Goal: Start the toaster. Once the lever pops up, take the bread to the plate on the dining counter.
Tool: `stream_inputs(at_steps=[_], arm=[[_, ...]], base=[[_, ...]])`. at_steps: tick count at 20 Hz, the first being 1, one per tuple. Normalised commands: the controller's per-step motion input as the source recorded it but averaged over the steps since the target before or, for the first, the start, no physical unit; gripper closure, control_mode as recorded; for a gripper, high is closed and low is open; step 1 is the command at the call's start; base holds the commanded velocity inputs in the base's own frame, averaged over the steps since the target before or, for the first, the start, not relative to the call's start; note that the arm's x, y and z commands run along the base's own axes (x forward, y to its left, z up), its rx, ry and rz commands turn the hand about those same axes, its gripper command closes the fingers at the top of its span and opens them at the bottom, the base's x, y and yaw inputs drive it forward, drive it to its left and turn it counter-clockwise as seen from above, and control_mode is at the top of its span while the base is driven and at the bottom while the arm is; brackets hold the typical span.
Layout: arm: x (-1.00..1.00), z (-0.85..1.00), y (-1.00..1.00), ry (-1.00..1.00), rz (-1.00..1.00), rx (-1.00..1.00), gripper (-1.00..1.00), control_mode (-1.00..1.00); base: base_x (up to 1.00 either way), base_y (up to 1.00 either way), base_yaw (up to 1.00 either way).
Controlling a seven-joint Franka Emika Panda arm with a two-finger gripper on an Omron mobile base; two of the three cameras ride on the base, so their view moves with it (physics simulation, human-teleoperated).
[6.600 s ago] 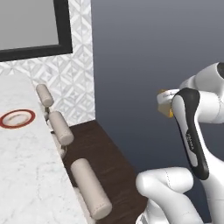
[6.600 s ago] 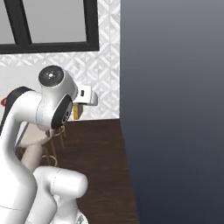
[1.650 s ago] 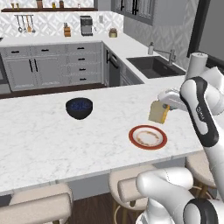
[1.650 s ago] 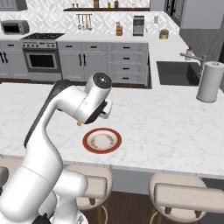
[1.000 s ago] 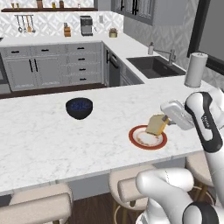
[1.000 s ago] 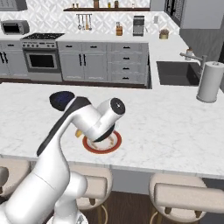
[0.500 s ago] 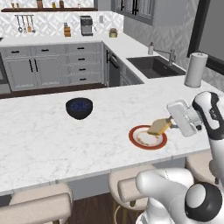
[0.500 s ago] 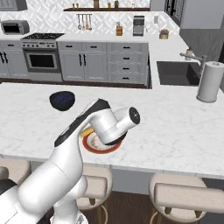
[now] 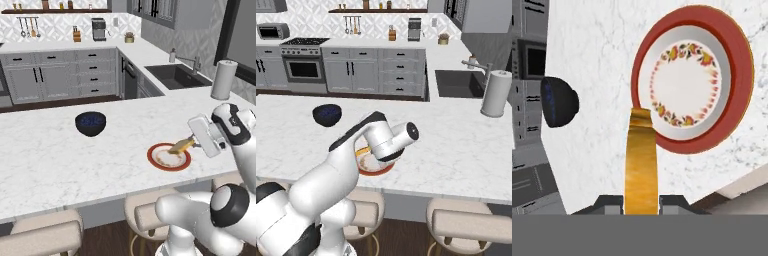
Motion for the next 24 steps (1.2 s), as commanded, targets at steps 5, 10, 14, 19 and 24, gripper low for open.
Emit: stream_inputs(at_steps=[5,10,14,19,24], arm=[[0.50,-0.35,0.00,0.01,-0.01,0.06,1.00,-1.00],[0.46,-0.23,0.00,0.03,0.00,0.07,1.00,-1.00],[0.31,-0.29,0.00,0.04,0.00,0.01,1.00,-1.00],[0.25,-0.33,0.00,0.04,0.00,0.00,1.00,-1.00],[0.32,-0.29,0.00,0.01,0.00,0.00,1.00,-1.00]], base=[[0.00,0.00,0.00],[0.00,0.00,0.00],[0.00,0.00,0.00],[0.00,0.00,0.00],[0.00,0.00,0.00]])
